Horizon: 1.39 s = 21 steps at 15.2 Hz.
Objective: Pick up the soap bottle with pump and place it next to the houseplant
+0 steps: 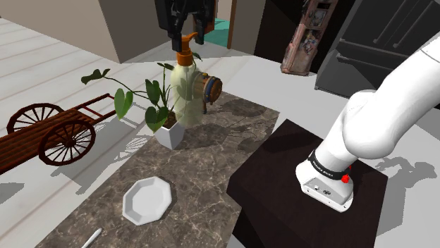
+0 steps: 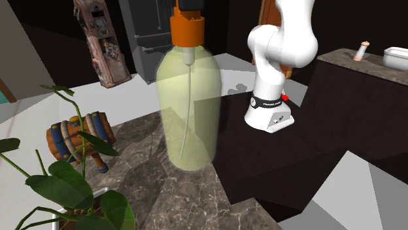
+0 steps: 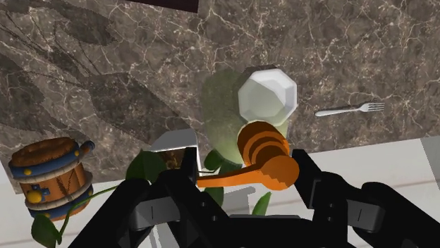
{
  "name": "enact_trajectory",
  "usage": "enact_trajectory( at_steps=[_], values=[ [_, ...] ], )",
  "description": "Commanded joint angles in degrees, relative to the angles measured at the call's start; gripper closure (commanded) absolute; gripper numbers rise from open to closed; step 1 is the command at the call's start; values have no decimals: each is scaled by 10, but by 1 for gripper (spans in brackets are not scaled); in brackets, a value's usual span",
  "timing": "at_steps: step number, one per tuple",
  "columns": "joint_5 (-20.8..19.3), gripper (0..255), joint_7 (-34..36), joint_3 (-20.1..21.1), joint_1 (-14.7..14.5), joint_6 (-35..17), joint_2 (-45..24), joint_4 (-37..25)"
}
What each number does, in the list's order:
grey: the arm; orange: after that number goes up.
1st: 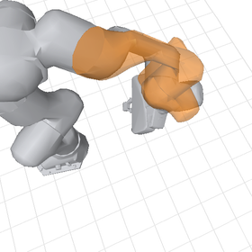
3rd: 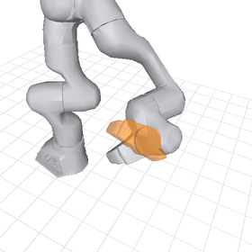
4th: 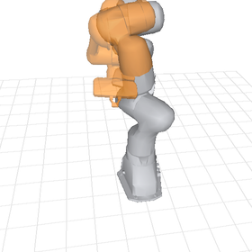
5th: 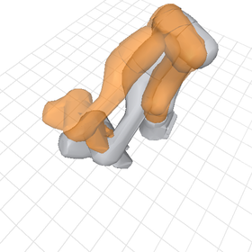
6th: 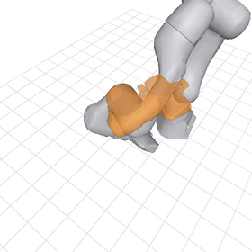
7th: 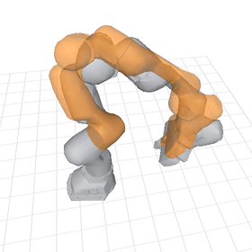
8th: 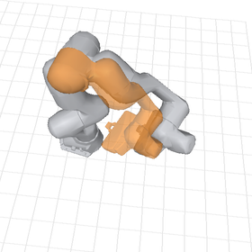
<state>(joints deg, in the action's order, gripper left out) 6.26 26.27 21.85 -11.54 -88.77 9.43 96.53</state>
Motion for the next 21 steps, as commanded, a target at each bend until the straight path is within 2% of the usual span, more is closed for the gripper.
enact_trajectory(
  at_steps=[1,21],
  values=[
    [2,255,-3,0,0,-18,5,22],
    [11,255,-15,4,-4,-173,22,193]
  ],
)
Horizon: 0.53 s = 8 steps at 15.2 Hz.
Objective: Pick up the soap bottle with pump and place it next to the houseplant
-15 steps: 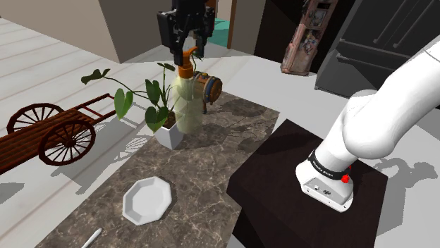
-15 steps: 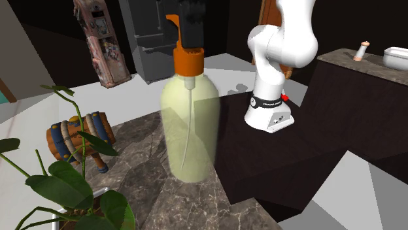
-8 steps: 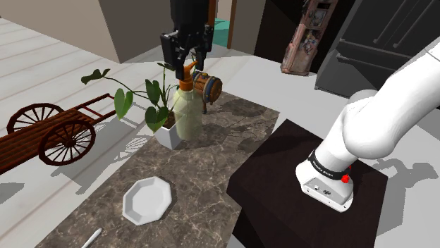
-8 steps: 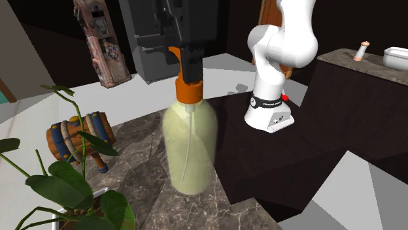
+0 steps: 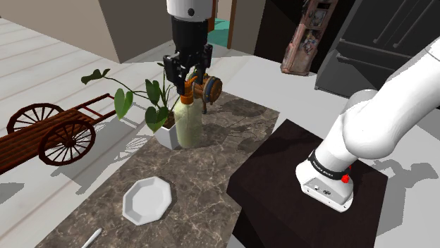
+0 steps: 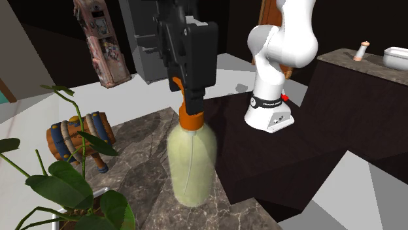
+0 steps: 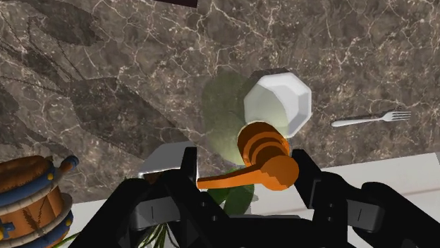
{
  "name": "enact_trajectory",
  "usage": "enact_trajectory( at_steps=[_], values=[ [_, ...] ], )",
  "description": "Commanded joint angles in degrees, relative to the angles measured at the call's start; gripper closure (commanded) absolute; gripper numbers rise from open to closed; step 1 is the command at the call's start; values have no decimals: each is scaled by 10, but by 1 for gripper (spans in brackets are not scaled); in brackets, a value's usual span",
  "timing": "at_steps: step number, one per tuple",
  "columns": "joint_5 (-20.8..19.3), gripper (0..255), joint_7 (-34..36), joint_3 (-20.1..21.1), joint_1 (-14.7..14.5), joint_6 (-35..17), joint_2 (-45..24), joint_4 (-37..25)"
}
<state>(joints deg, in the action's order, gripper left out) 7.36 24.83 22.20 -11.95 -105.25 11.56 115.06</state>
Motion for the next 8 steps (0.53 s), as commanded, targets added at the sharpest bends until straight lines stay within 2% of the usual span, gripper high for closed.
enact_trajectory(
  at_steps=[1,8],
  values=[
    [0,255,-1,1,0,-16,0,15],
    [0,255,-2,4,-2,-70,-8,61]
  ],
)
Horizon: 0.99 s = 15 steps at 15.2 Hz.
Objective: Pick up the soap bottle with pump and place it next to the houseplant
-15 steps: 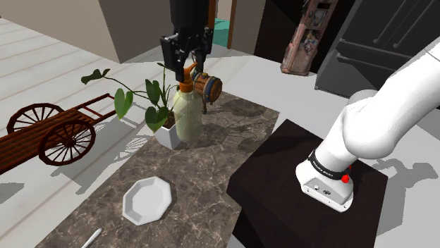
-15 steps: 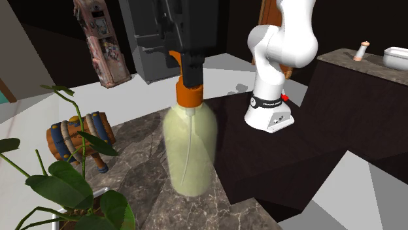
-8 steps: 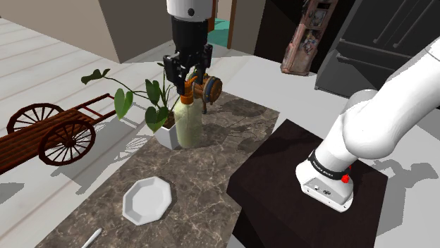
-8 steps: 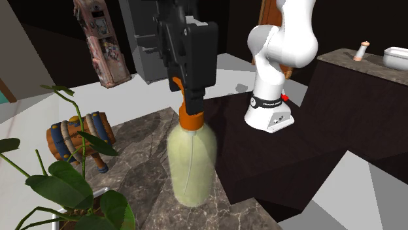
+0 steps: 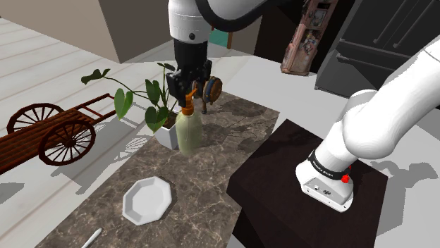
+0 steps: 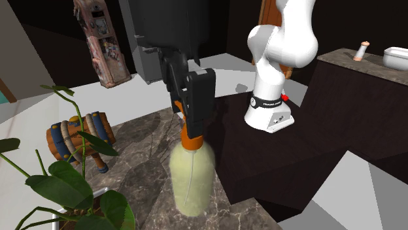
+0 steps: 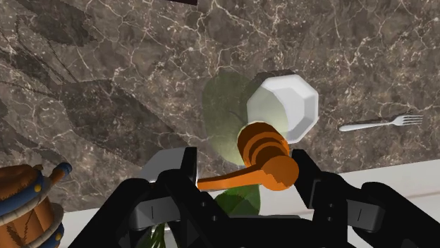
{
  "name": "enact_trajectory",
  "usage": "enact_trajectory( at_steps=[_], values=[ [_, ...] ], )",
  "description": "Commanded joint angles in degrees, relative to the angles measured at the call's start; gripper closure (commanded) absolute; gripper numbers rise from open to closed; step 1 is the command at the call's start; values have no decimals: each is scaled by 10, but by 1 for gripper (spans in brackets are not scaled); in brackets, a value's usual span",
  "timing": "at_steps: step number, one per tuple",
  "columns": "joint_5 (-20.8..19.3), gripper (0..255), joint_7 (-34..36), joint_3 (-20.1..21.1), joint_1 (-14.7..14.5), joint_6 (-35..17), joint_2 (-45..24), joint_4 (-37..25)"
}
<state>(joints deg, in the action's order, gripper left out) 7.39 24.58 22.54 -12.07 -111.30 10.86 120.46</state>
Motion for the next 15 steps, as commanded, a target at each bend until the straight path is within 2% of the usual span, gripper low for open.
enact_trajectory(
  at_steps=[1,15],
  values=[
    [0,255,0,2,-1,-17,-3,13],
    [-9,255,5,10,-2,-127,-41,87]
  ],
)
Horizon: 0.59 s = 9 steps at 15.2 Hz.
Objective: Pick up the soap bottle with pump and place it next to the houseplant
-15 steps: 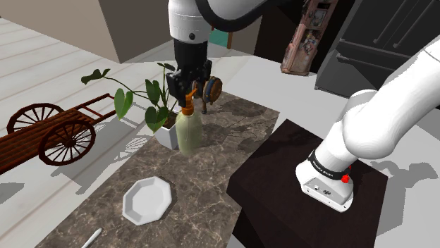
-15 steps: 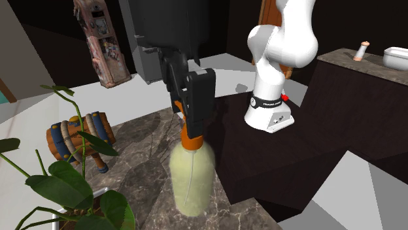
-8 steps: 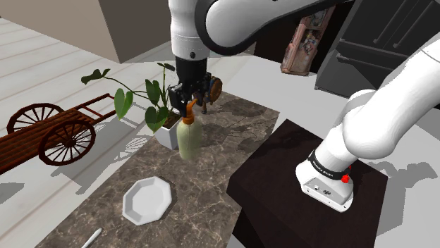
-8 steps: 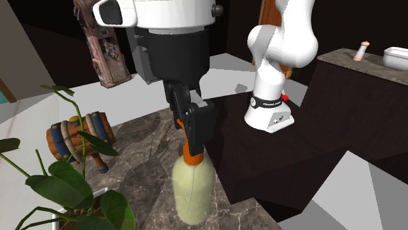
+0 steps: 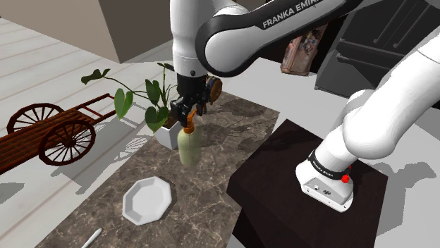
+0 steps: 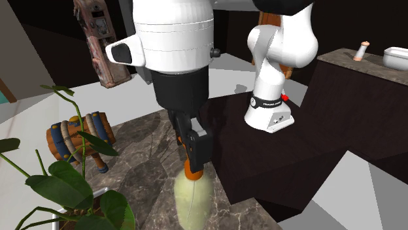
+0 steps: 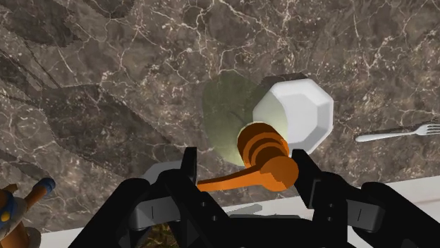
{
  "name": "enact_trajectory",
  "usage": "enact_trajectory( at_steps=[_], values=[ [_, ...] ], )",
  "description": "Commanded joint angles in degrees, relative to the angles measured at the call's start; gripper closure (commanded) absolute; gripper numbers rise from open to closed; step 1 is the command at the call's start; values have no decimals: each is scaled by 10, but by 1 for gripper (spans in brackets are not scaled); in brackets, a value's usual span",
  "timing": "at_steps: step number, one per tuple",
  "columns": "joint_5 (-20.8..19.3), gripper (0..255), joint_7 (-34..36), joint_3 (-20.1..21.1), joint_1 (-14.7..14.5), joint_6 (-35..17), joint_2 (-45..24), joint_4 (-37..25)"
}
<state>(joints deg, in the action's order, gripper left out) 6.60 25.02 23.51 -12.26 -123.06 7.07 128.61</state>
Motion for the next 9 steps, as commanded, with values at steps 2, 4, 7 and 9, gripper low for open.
enact_trajectory(
  at_steps=[2,4,7,9],
  values=[
    [-3,255,2,2,0,-25,-10,14],
    [-6,255,3,3,0,-41,-19,22],
    [-11,255,7,5,0,-65,-32,34],
    [-14,255,9,6,0,-80,-42,41]
  ],
)
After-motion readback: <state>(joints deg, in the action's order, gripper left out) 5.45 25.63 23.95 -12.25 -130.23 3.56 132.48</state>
